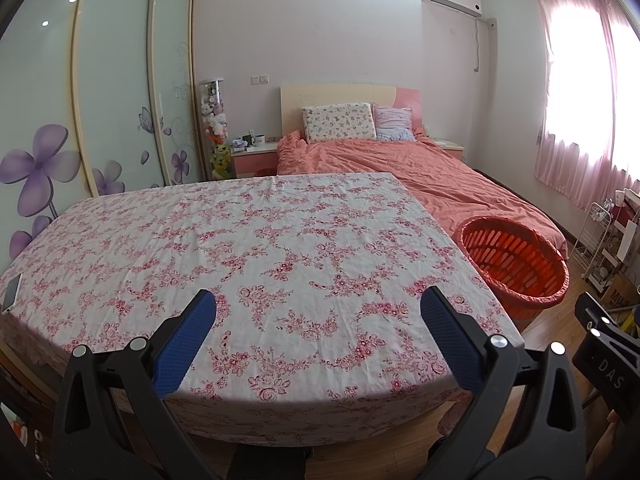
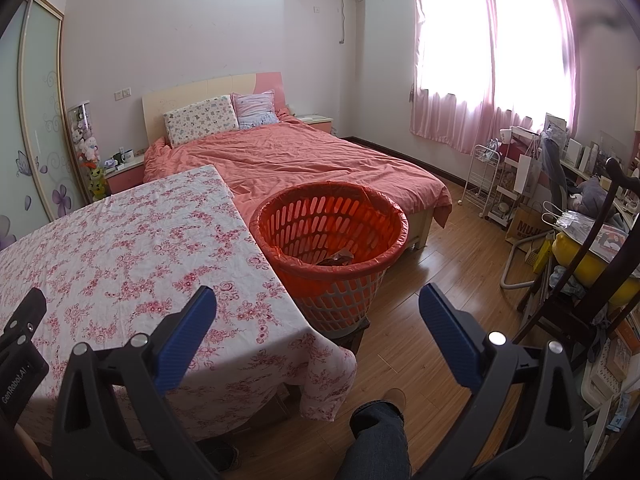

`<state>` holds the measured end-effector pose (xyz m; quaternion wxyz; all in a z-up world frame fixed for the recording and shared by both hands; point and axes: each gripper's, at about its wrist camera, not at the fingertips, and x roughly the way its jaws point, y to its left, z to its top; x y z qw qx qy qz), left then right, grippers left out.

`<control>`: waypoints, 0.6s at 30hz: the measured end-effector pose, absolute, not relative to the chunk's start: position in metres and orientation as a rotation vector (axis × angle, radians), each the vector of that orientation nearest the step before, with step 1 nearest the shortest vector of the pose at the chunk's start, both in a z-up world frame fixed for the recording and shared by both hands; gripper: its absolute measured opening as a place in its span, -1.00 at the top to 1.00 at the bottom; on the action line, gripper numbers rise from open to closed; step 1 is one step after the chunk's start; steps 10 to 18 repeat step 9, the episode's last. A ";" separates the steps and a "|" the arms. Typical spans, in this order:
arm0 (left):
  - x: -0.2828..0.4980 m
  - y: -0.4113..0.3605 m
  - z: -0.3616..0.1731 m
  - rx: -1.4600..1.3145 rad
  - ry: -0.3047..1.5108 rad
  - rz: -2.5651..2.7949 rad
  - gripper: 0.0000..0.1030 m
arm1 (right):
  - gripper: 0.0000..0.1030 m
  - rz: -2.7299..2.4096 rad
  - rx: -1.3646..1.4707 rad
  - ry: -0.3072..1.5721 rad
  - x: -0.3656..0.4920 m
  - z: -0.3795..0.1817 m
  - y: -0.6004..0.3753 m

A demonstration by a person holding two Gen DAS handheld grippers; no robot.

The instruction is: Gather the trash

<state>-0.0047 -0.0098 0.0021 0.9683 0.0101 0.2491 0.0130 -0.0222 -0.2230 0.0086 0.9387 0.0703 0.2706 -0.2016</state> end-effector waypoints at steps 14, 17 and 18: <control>-0.004 -0.012 0.004 0.023 0.502 0.026 -0.96 | -0.92 -0.411 0.143 0.553 -0.022 0.009 -0.223; -0.004 -0.012 0.004 0.023 0.502 0.026 -0.96 | -0.92 -0.411 0.143 0.553 -0.022 0.009 -0.223; -0.004 -0.012 0.004 0.023 0.502 0.026 -0.96 | -0.92 -0.411 0.143 0.553 -0.022 0.009 -0.223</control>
